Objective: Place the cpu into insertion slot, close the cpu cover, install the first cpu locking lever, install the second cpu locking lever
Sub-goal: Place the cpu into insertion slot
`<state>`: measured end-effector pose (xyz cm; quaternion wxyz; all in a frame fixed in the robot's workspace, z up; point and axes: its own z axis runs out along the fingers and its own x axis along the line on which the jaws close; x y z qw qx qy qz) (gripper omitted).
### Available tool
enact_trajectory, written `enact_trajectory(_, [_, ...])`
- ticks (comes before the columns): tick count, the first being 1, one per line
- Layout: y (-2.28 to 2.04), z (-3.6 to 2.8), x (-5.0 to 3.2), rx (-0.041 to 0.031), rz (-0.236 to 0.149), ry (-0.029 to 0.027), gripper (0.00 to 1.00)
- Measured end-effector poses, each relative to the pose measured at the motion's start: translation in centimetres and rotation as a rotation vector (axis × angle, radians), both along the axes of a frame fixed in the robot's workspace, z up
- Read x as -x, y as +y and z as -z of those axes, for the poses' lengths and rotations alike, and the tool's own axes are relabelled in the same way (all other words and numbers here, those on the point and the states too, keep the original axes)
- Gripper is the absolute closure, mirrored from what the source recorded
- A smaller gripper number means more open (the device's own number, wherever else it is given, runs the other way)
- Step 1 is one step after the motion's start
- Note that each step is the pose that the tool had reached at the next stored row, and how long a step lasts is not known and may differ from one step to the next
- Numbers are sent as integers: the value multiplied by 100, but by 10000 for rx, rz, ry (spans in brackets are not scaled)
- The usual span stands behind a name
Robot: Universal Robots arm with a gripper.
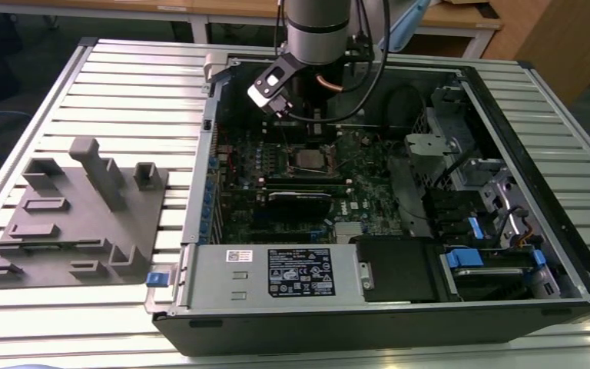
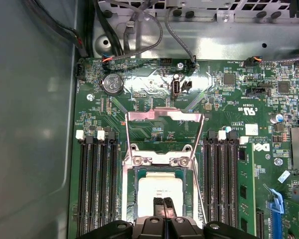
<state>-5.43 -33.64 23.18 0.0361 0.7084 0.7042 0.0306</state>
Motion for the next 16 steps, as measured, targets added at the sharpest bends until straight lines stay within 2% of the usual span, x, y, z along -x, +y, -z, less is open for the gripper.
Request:
enact_trajectory(9, [0, -1, 0, -1, -1, 5, 89])
enact_trajectory(10, [0, -1, -1, 1, -2, 52, 89])
enact_trajectory(11, [0, -1, -2, 2, -1, 151, 89])
enact_trajectory(12, [0, 0, -4, 2, -1, 286, 89])
enact_trajectory(13, [0, 0, -6, 5, 0, 399, 89])
enact_trajectory(14, [0, 0, -6, 7, 1, 440, 89])
enact_trajectory(16, [0, 0, -5, 6, 1, 447, 89])
